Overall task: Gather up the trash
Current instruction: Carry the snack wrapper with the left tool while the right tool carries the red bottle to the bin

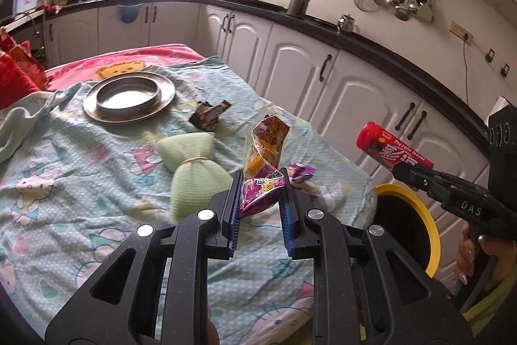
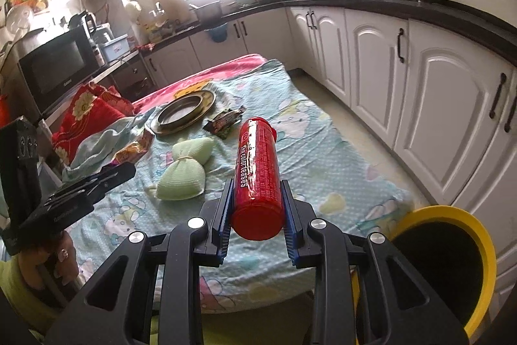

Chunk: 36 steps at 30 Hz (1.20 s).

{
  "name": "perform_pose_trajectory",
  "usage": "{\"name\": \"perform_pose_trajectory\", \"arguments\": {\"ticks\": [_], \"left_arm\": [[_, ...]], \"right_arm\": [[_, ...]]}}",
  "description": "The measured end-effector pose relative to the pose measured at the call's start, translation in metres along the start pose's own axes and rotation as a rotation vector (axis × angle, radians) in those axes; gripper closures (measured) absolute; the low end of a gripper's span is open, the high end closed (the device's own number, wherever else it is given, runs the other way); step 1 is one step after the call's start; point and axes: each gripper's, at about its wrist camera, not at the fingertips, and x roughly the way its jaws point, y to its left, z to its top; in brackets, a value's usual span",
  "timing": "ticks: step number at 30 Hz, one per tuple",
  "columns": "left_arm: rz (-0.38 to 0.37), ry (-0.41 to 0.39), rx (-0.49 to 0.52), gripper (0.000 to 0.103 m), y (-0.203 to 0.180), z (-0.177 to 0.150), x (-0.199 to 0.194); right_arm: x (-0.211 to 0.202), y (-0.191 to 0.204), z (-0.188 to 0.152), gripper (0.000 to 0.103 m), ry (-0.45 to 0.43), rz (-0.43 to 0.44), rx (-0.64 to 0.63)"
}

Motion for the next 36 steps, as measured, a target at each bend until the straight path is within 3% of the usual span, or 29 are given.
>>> {"name": "perform_pose_trajectory", "arguments": {"ticks": [22,36], "left_arm": [[-0.099,0.023,0.151,0.088,-0.069,-0.013,0.008],[-0.160,0.056,0.249,0.088,-0.111,-0.027,0.020]], "right_arm": [[-0.058,-0.055,-0.030,0.077,-0.084,-0.104,0.117],[-0.085,-0.090,-0.061,0.077,-0.094,-0.184,0.201]]}}
